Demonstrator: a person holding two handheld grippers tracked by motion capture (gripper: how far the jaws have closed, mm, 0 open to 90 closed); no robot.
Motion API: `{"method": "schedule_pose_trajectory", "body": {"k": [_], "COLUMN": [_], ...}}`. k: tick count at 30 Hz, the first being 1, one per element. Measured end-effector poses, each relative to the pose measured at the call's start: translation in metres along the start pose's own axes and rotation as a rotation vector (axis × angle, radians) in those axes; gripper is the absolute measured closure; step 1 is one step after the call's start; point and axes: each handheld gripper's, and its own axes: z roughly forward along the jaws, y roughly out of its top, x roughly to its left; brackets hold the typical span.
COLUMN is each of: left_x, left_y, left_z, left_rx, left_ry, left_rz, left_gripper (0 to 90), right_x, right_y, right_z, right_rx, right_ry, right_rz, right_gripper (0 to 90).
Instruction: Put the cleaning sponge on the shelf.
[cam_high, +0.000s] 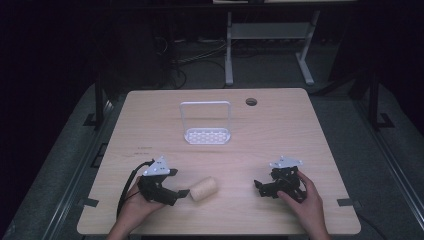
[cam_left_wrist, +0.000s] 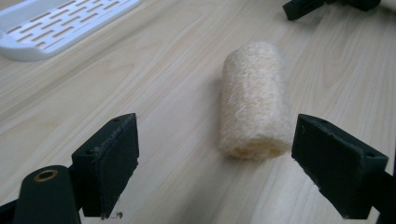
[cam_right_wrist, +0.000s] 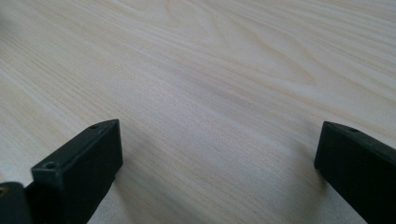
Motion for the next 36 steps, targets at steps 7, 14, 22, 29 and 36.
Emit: {"method": "schedule_pose_trajectory", "body": {"k": [7, 14, 22, 29, 36], "left_x": [-0.007, -0.011, -0.013, -0.018, -0.021], "left_y": [0.009, 0.014, 0.020, 0.023, 0.028], "left_z": [0.008, 0.014, 0.021, 0.030, 0.041], "left_rx": [0.004, 0.012, 0.012, 0.012, 0.010], "left_ry": [-0.019, -0.031, -0.036, -0.030, -0.033], "left_rz": [0.019, 0.039, 0.046, 0.060, 0.086], "left_gripper": [14.6, 14.6, 14.6, 14.5, 14.5], "right_x": [0.001, 0.001, 0.001, 0.001, 0.001], "right_y": [0.000, 0.000, 0.000, 0.000, 0.000], "right_z": [0.000, 0.000, 0.000, 0.000, 0.000], "right_rx": [0.000, 0.000, 0.002, 0.001, 0.002], "right_ry": [-0.001, -0.001, -0.002, -0.002, -0.002], "right_rz": [0.003, 0.006, 0.003, 0.003, 0.001], "right_gripper": [0.6, 0.6, 0.6, 0.6, 0.6]}}
